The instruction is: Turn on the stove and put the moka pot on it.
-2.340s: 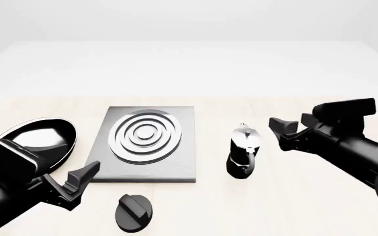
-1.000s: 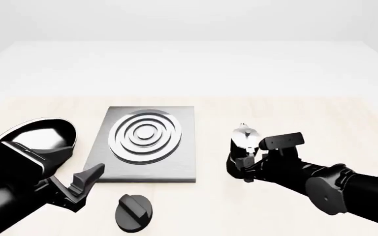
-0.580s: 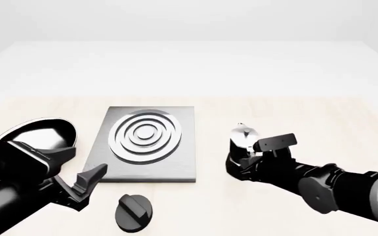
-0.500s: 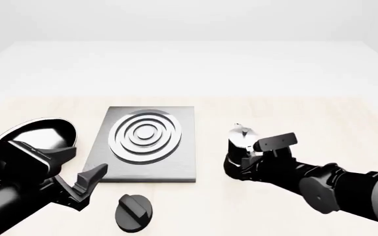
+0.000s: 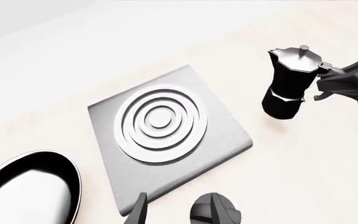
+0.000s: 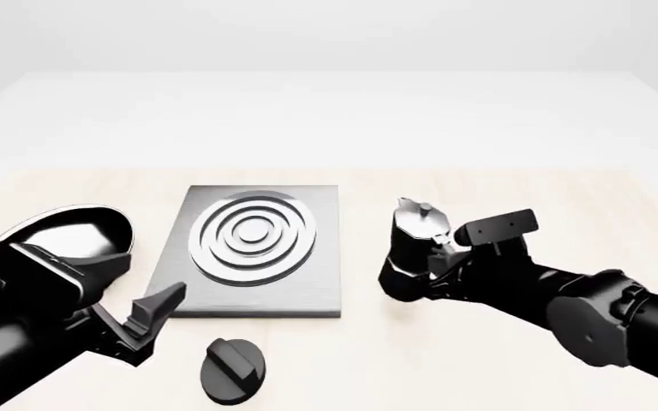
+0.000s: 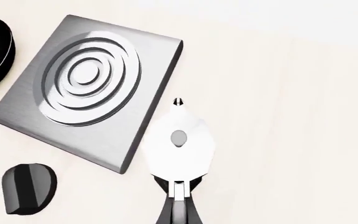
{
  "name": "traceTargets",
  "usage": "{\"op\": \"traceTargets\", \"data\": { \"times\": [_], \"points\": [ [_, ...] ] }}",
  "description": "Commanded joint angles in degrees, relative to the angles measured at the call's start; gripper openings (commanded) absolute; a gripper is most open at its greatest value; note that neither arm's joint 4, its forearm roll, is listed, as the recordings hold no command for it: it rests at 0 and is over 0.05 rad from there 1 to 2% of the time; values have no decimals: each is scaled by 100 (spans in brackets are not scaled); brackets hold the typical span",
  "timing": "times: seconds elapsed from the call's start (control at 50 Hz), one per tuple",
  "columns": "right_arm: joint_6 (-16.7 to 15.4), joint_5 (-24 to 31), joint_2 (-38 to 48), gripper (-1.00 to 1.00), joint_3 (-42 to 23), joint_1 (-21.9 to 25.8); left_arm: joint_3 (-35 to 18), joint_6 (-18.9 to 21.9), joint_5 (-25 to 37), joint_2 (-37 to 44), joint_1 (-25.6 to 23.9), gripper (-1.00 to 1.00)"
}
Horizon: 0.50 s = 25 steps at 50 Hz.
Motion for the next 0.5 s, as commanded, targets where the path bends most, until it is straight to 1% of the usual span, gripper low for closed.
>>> {"op": "traceTargets", "data": {
  "times": [0.02,0.14,0.18,0.2,0.22,0.24,0.28,0.36,0.44,0.5],
  "points": [
    [-145,227,-202,-100,-446,82,-52,30,128,-132,50,100],
    [-275,235,-34,-100,-816,249,-31,19,185,-245,76,100],
    [-256,242,35,-100,-924,295,-32,9,200,-273,79,100],
    [-286,246,63,-100,-984,318,-30,14,209,-286,89,100],
    [-383,244,109,-100,-1097,334,-36,4,233,-317,91,100],
    [-361,254,139,-100,-1151,347,-40,11,247,-331,98,100],
    [-448,245,234,-100,-1320,424,-71,22,298,-388,146,100],
    [-468,220,501,-100,-1641,545,-106,43,388,-471,212,100],
    [-512,186,804,-100,-1998,779,-115,57,459,-555,295,100],
    [-633,103,1033,-100,-2209,883,-134,55,509,-630,344,100]
  ]
}}
